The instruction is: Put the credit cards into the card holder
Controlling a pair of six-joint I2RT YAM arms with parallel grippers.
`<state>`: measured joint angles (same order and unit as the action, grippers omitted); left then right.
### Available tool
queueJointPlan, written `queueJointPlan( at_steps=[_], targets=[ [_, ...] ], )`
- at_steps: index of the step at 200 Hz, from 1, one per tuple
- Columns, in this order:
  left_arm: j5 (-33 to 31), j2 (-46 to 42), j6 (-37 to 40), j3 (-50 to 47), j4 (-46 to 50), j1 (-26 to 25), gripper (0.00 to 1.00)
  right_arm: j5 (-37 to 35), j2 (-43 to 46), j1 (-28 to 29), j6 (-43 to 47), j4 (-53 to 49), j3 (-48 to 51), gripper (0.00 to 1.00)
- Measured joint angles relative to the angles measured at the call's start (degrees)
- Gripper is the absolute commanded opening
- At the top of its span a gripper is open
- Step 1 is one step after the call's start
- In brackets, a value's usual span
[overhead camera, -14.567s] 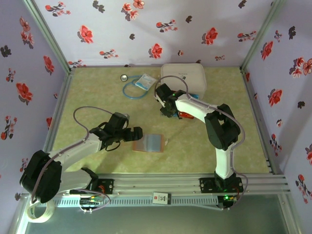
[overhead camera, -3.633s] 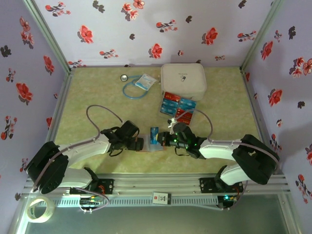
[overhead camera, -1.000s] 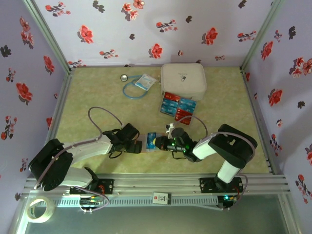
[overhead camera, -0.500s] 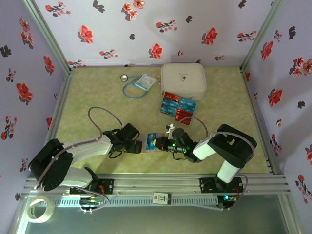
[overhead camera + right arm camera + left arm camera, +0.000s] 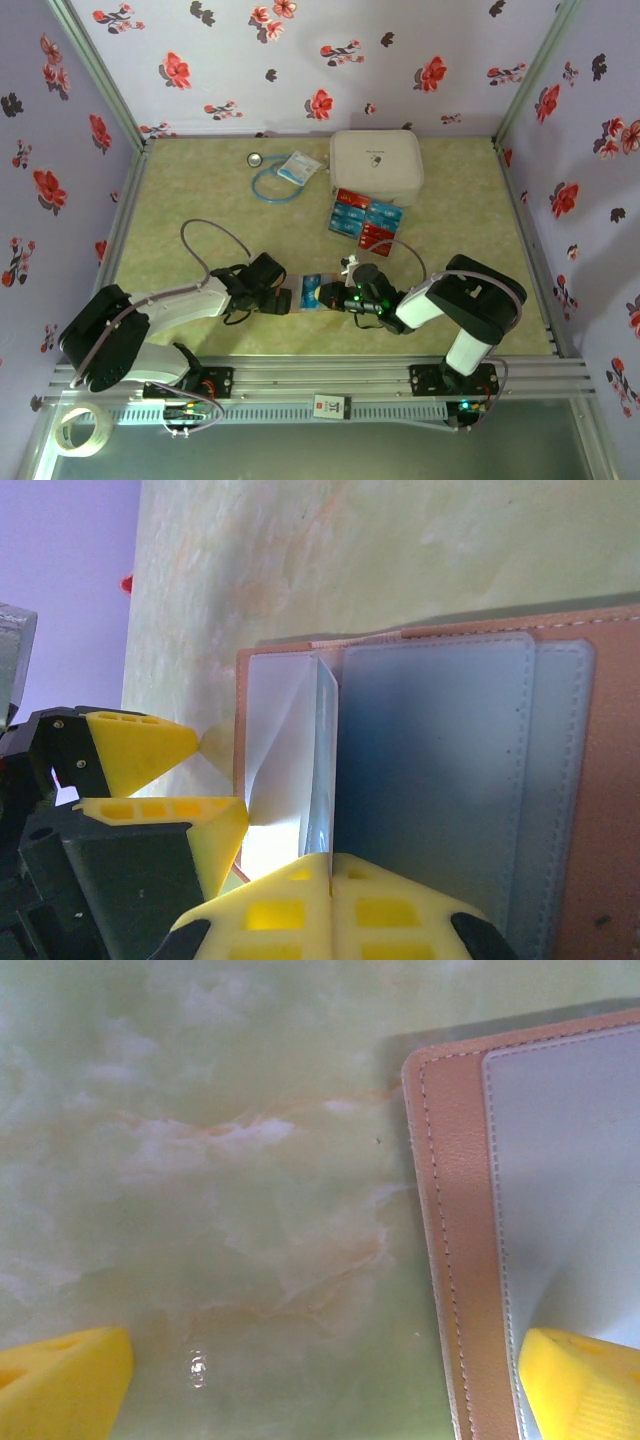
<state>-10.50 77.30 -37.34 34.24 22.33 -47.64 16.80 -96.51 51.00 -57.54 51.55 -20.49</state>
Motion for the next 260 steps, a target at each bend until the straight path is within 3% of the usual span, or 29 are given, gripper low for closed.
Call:
queueJointPlan(
  at_steps=[95, 138, 184, 260],
  targets=[
    [0.0, 0.0, 0.0, 0.0, -0.1, 0.0, 1.0, 1.6, -0.4, 0.1, 0.1, -2.3, -1.0, 0.12],
    [-0.1, 0.0, 0.0, -0.2, -0.3, 0.0, 1.0, 2.5, 0.0, 0.3, 0.7, -3.8, -2.3, 0.28],
    [-0.1, 0.0, 0.0, -0.2, -0.5, 0.0, 1.0, 2.1, 2.9, 0.4, 2.8, -9.4, -3.2, 0.37],
    [-0.3, 0.0, 0.0, -0.3, -0.6, 0.0, 1.0, 0.3, 5.7, 0.5, 6.2, -19.0, -5.6, 0.39]
  ],
)
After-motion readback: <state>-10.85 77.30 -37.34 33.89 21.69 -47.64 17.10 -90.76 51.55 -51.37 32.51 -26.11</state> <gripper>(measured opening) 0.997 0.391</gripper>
